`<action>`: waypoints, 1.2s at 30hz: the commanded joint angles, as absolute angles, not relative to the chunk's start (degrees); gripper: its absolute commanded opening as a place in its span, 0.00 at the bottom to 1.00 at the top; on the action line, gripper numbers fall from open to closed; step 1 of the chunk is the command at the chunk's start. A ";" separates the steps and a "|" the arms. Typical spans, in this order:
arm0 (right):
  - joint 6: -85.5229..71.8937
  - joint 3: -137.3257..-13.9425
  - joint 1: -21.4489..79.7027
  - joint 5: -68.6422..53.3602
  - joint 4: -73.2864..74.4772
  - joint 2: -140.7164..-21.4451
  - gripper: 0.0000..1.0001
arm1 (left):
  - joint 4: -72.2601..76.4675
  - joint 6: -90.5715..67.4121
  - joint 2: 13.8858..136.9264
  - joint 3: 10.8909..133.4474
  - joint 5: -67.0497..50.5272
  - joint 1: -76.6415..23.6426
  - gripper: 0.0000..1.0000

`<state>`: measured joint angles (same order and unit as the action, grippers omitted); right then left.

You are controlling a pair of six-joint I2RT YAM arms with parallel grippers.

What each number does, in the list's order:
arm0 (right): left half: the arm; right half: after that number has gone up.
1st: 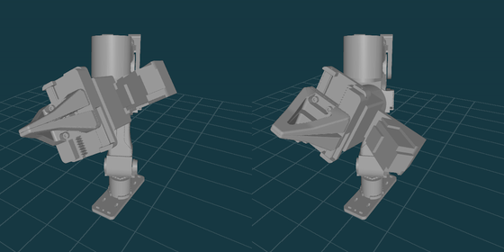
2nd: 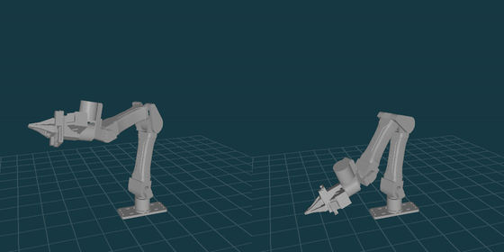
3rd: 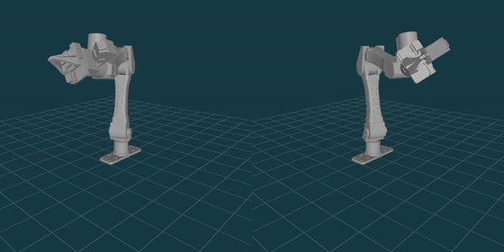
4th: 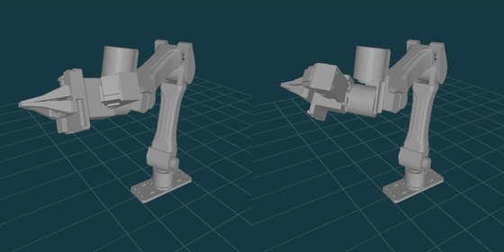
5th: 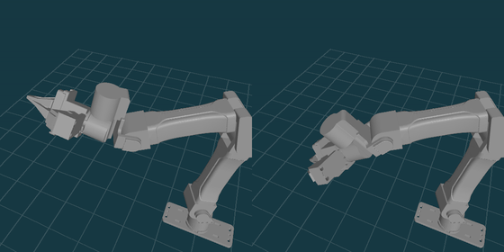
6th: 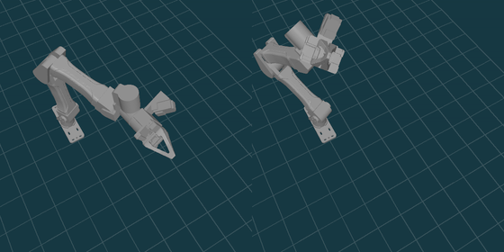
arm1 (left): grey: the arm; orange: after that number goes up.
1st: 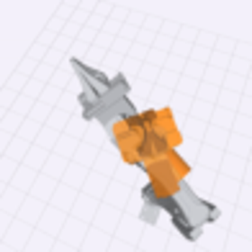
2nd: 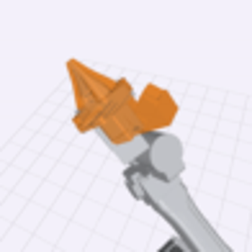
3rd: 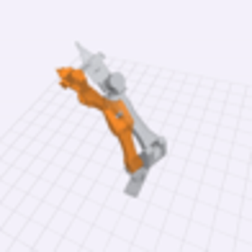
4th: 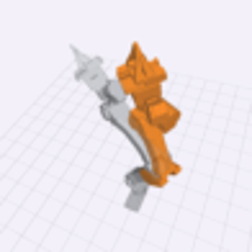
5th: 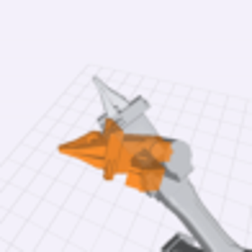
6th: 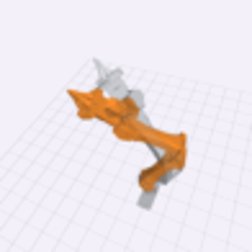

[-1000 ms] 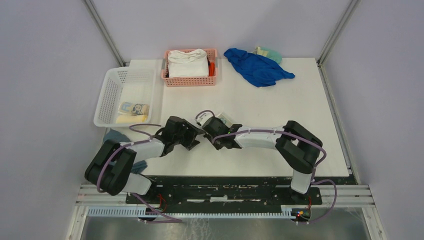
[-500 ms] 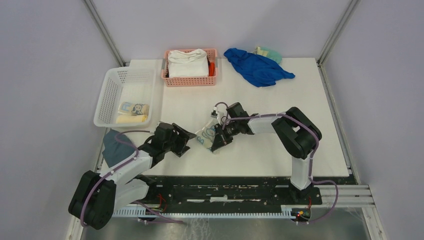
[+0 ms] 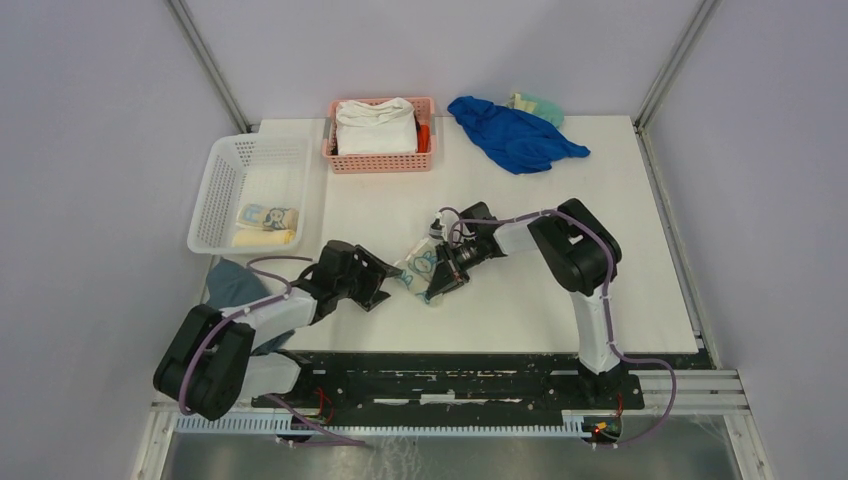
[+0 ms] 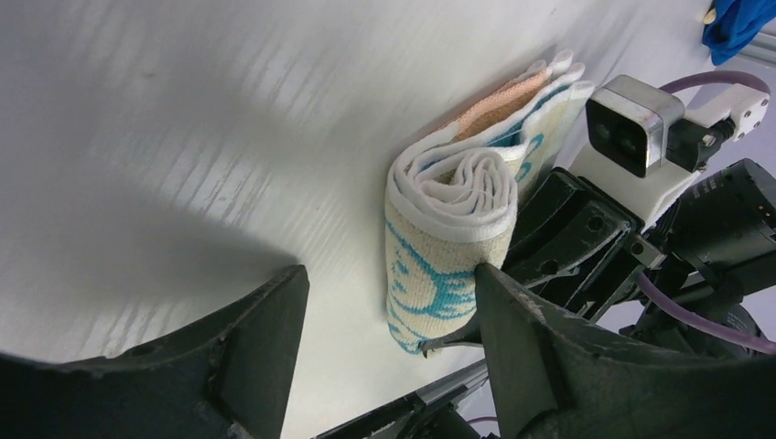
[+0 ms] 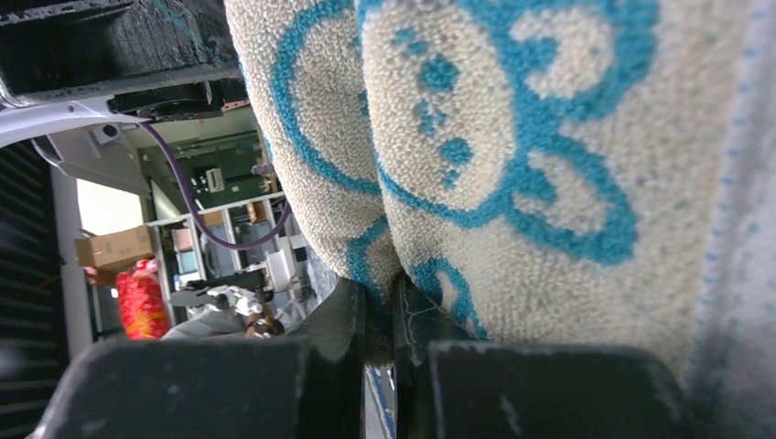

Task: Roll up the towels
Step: Roll the towel at the center of the board.

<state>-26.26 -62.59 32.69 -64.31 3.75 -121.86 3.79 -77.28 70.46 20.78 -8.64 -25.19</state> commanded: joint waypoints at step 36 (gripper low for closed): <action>-0.15 -62.68 58.28 10.21 19.51 -91.28 0.57 | -0.72 -78.28 87.67 27.11 -4.39 -27.64 0.52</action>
